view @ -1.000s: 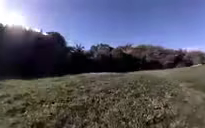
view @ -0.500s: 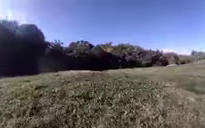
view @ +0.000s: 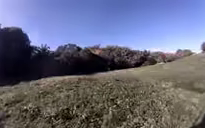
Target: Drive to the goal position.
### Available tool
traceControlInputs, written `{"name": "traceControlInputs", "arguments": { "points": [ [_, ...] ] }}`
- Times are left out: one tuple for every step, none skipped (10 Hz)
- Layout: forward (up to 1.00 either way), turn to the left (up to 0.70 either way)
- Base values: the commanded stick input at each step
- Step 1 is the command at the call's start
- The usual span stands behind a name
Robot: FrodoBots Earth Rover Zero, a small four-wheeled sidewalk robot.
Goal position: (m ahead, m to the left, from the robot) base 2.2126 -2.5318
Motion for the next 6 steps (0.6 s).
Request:
{"name": "traceControlInputs", "arguments": {
  "points": [
    [1.00,-0.39],
    [1.00,-0.39],
    [1.00,-0.39],
    [1.00,-0.39],
    [1.00,-0.39],
    [1.00,-0.39]
  ]
}}
